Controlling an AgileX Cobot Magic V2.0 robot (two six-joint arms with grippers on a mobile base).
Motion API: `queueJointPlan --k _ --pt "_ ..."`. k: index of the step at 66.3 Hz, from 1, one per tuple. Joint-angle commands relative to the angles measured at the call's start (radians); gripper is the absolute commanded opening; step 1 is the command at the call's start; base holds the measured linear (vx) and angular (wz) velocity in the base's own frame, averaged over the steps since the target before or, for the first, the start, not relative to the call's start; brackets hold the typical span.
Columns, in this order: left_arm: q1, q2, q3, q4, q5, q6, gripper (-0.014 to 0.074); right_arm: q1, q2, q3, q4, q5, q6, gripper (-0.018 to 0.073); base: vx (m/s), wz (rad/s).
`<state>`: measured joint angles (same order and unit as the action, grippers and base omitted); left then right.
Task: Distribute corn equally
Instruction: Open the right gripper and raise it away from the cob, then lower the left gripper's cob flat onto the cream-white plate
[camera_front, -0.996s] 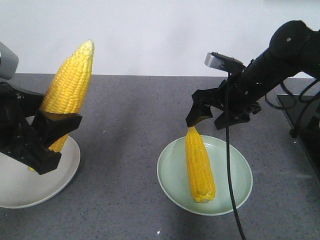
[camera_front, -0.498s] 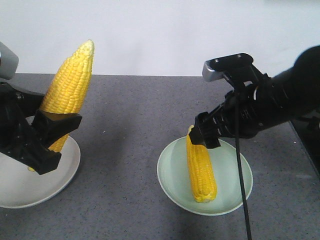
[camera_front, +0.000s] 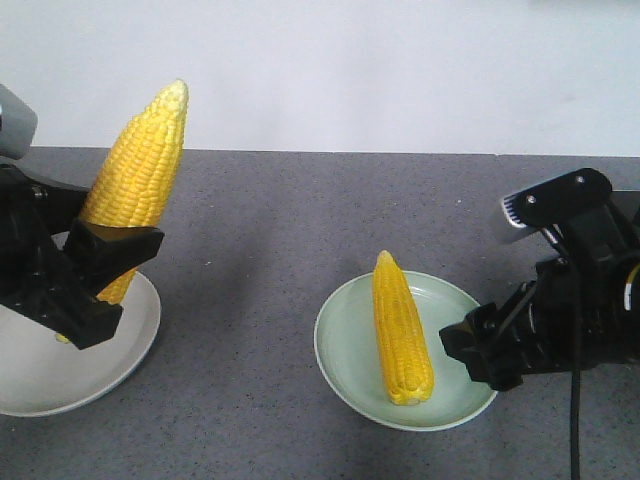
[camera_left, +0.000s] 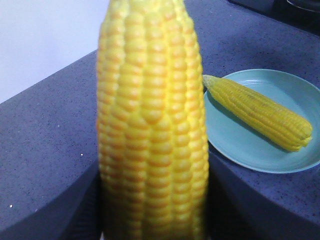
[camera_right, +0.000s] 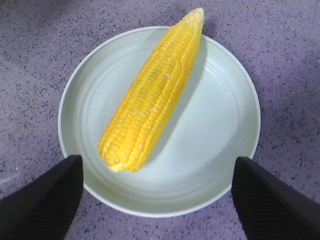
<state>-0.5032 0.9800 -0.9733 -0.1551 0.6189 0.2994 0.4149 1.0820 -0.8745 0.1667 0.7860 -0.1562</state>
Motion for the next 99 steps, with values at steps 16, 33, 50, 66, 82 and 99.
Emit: queueJointPlan --k 16,33,50,66,82,99 --pt "-0.001 -0.009 -0.026 -0.014 -0.078 -0.004 0.0285 -0.001 -0.065 0.005 -0.022 -0.084 -0.007 0.0580 0.00 0.00" --pt "-0.001 -0.009 -0.026 -0.015 -0.089 -0.005 0.0285 -0.001 -0.065 0.005 -0.021 -0.081 -0.007 0.0580 0.00 0.00" --pt "0.017 0.077 -0.075 0.023 0.049 -0.072 0.0285 -0.001 -0.065 0.005 -0.021 -0.081 -0.007 0.0580 0.00 0.00" --pt "0.144 0.241 -0.180 0.047 0.209 -0.093 0.0285 -0.001 -0.065 0.005 -0.021 -0.081 -0.007 0.0580 0.00 0.00" --pt "0.286 0.371 -0.218 0.044 0.230 -0.124 0.0285 -0.001 -0.065 0.005 -0.021 -0.080 -0.007 0.0580 0.00 0.00" --pt "0.389 0.474 -0.218 0.045 0.290 -0.172 0.0285 -0.001 -0.065 0.005 -0.021 -0.080 -0.007 0.0580 0.00 0.00"
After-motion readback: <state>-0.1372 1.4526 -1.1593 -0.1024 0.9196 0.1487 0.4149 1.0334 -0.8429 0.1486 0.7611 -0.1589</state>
